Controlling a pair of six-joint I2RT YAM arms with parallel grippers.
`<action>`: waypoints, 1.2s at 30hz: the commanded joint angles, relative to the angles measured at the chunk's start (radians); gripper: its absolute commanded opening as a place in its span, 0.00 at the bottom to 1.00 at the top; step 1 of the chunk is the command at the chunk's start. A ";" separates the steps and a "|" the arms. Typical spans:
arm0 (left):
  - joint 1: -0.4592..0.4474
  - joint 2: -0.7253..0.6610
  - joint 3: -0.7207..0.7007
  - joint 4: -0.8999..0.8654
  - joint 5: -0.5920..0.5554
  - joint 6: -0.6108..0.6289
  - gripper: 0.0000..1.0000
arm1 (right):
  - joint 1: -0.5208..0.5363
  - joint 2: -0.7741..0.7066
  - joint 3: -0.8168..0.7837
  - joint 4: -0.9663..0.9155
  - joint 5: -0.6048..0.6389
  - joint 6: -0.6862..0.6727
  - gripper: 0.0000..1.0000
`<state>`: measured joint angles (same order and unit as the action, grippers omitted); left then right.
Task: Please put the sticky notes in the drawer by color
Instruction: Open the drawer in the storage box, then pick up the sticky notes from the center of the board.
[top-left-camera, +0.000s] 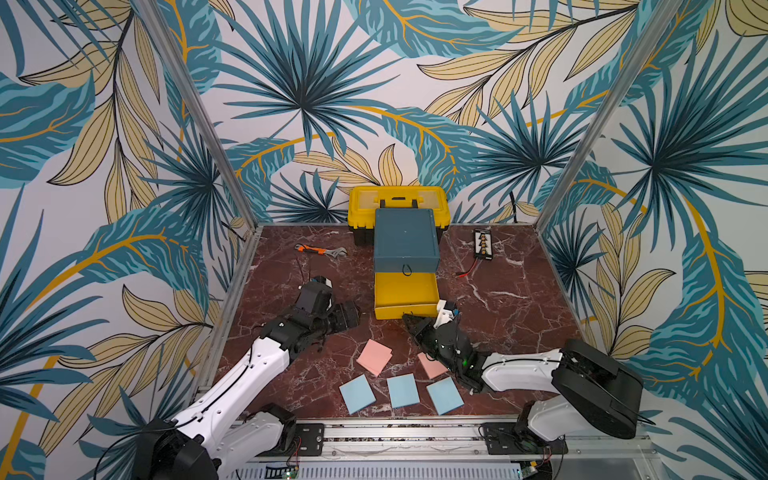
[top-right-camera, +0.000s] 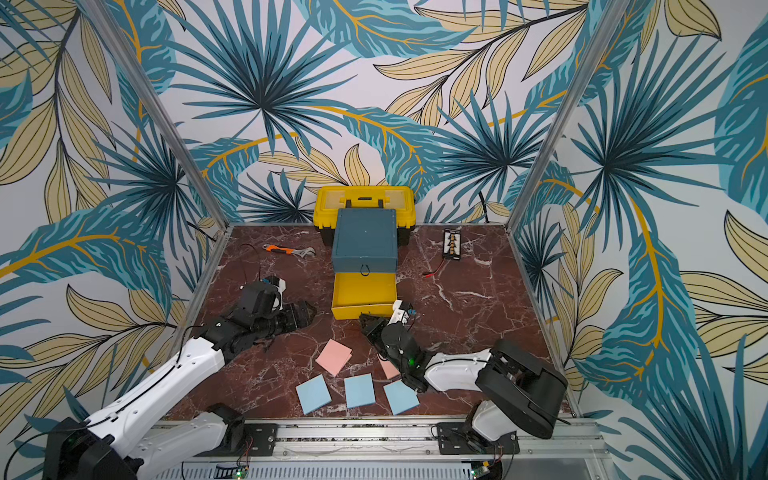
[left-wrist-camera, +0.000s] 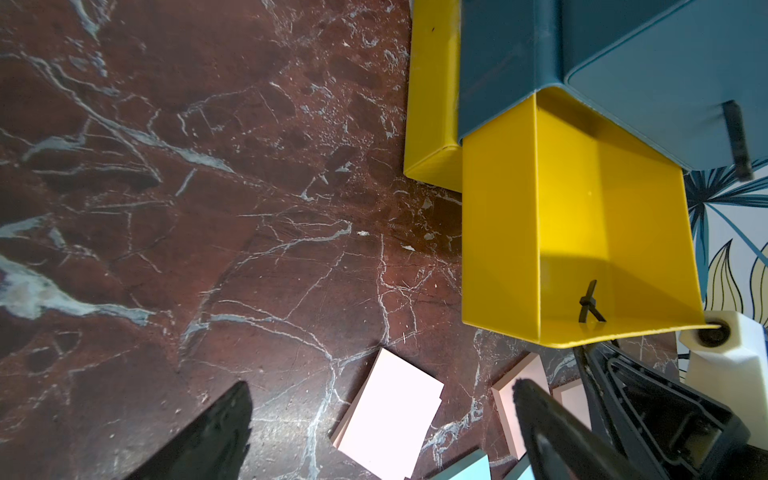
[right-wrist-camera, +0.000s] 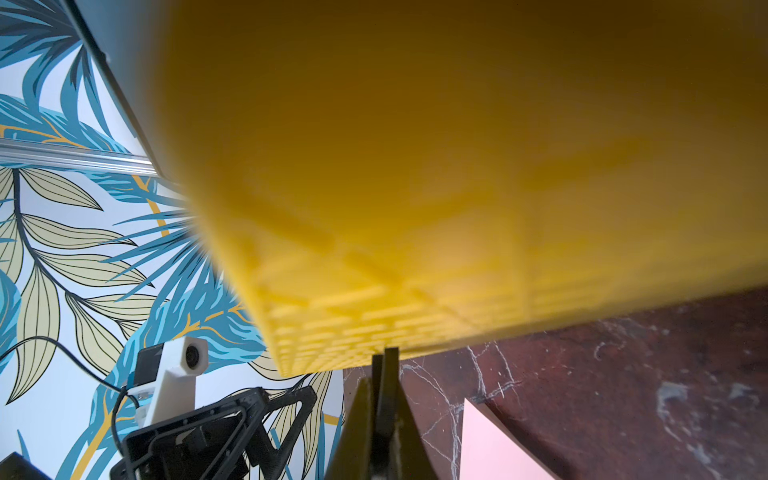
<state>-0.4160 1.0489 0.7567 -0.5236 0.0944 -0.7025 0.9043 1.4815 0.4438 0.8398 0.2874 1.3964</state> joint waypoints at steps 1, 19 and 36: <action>0.007 0.004 0.035 -0.009 0.008 0.021 1.00 | 0.012 0.017 -0.009 0.004 -0.009 0.004 0.11; 0.007 0.103 0.106 -0.199 0.030 0.121 1.00 | 0.021 -0.237 0.045 -0.353 -0.026 -0.137 0.65; -0.351 0.428 0.194 -0.281 -0.141 0.239 1.00 | 0.021 -0.632 0.187 -0.967 0.115 -0.449 0.90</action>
<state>-0.7330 1.4422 0.9096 -0.7887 0.0196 -0.4969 0.9211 0.8921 0.6167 0.0235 0.3141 1.0439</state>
